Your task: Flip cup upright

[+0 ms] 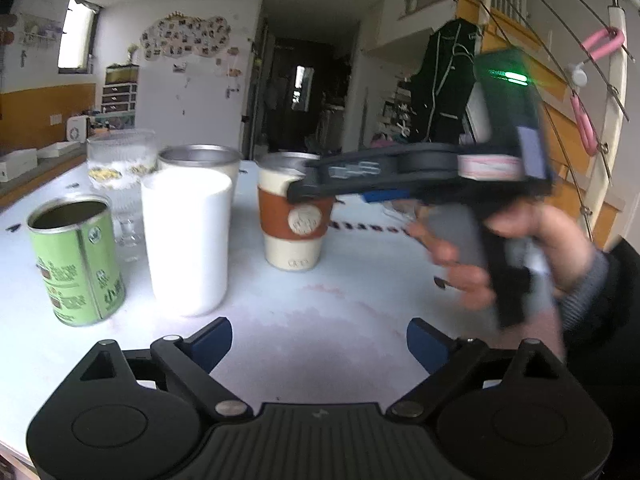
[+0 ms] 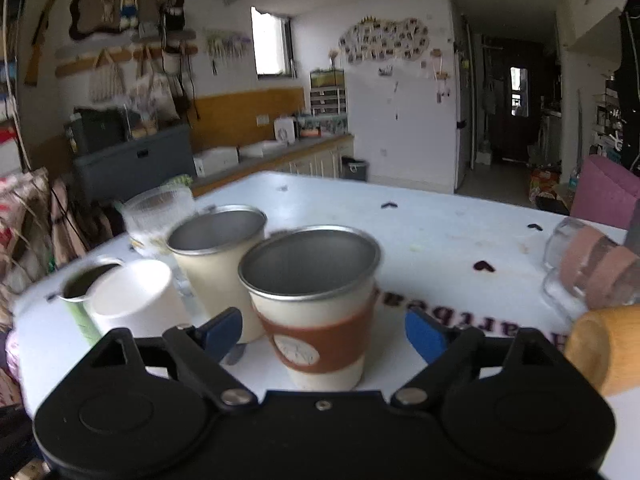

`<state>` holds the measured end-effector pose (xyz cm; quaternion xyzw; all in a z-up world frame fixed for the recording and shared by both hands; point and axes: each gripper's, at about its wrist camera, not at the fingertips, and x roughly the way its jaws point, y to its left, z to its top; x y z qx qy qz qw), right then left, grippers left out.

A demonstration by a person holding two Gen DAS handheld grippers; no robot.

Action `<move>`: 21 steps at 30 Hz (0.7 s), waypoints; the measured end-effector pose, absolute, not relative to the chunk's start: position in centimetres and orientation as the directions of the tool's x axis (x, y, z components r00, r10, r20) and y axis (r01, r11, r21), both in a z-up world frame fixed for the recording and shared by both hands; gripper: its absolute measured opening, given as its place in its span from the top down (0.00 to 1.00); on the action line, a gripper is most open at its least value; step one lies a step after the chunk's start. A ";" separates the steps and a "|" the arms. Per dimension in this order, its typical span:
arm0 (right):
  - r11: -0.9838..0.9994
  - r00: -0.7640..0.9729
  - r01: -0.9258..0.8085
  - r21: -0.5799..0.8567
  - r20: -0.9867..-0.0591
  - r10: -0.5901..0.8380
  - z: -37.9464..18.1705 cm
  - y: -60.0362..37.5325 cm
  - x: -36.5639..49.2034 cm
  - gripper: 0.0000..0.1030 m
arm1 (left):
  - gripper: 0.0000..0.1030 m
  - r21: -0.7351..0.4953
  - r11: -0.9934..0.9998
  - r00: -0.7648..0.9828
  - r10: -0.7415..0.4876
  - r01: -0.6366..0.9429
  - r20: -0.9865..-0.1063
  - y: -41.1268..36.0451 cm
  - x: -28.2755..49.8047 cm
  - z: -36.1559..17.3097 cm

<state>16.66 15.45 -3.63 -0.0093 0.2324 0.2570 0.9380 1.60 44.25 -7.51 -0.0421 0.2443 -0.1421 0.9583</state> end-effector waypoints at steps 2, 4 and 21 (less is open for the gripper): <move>0.869 0.763 -0.482 0.111 -0.433 0.479 -3.0 14.3 15.3 0.10 | 0.07 -0.144 0.961 0.854 -0.275 0.235 -0.443 44.3 1.4 -6.9; 0.879 0.775 -0.465 0.110 -0.429 0.464 -2.4 13.0 13.7 0.08 | 0.06 -0.142 0.966 0.863 -0.257 0.215 -0.435 44.3 1.3 -6.3; 0.948 0.879 -0.305 0.091 -0.357 0.317 -0.7 3.9 3.8 0.00 | 0.00 -0.091 0.989 0.898 -0.144 0.117 -0.417 42.9 0.0 -3.2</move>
